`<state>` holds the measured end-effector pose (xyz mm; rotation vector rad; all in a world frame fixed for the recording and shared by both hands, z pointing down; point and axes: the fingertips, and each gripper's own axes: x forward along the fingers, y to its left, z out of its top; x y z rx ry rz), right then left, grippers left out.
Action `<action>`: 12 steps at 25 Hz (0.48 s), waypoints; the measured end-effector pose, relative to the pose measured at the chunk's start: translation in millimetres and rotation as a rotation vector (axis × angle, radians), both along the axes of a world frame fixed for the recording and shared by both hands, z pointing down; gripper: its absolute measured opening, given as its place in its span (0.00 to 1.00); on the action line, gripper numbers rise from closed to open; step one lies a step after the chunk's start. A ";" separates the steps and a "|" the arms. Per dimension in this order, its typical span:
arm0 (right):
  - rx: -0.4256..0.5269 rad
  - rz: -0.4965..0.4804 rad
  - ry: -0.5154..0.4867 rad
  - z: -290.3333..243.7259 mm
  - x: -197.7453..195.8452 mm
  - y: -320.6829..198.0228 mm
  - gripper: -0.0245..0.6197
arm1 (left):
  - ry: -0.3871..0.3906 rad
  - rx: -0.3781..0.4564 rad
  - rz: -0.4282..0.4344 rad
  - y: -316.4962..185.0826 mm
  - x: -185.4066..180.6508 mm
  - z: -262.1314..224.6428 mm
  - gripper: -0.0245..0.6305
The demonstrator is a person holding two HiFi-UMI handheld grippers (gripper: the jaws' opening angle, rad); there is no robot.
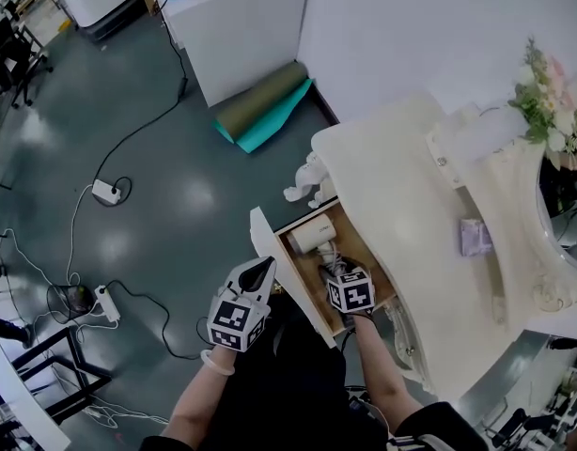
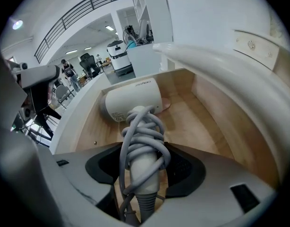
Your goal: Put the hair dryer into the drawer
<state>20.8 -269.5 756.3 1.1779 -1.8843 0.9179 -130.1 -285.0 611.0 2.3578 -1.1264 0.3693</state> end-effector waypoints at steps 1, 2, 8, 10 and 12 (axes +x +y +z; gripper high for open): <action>-0.001 -0.003 0.000 1.5 -1.1 0.3 0.45 | 0.001 0.001 -0.002 -0.4 0.1 -0.5 0.07; -0.002 -0.006 -0.002 2.8 -2.4 0.5 0.45 | 0.002 0.003 -0.004 -0.8 0.2 -1.0 0.07; -0.022 -0.004 0.001 16.0 -11.5 3.3 0.45 | 0.001 0.002 -0.020 -0.9 -2.8 -0.2 0.07; -0.036 0.005 0.005 20.8 -12.2 5.0 0.45 | -0.001 0.001 -0.021 0.4 -3.7 -0.2 0.07; -0.046 0.004 0.015 24.5 -13.1 5.7 0.45 | -0.002 0.001 -0.021 1.6 -4.5 0.3 0.07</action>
